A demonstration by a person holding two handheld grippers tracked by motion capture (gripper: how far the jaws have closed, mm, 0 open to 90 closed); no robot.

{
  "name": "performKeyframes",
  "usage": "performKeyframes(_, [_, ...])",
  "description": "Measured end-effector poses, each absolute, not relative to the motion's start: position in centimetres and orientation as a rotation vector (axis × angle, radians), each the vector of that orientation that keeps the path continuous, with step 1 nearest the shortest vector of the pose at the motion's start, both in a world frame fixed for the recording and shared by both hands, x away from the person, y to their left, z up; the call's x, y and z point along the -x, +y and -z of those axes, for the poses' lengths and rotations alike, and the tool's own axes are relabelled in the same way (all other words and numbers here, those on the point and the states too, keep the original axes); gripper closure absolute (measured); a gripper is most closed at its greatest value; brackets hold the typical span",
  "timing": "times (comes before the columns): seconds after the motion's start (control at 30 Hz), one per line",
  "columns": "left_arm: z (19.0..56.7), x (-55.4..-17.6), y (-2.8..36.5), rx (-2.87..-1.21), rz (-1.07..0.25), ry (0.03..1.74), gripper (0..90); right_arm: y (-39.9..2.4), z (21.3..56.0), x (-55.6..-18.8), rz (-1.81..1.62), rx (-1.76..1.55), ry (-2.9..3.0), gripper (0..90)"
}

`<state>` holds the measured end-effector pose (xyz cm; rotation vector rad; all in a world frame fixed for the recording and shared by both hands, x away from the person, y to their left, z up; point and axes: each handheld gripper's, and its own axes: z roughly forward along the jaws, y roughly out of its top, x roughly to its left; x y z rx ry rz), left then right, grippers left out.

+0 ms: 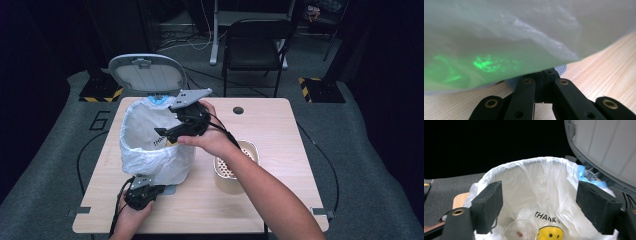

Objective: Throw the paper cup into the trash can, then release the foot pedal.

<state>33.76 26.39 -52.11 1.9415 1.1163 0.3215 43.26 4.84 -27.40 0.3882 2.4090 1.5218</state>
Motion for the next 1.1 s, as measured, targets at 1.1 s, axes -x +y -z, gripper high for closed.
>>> performKeyframes(1.1, [50.4,-33.4,26.6,-1.916,-0.241,1.134,65.0,-6.5,28.9,-41.1,-1.489,-0.572,2.269,24.6])
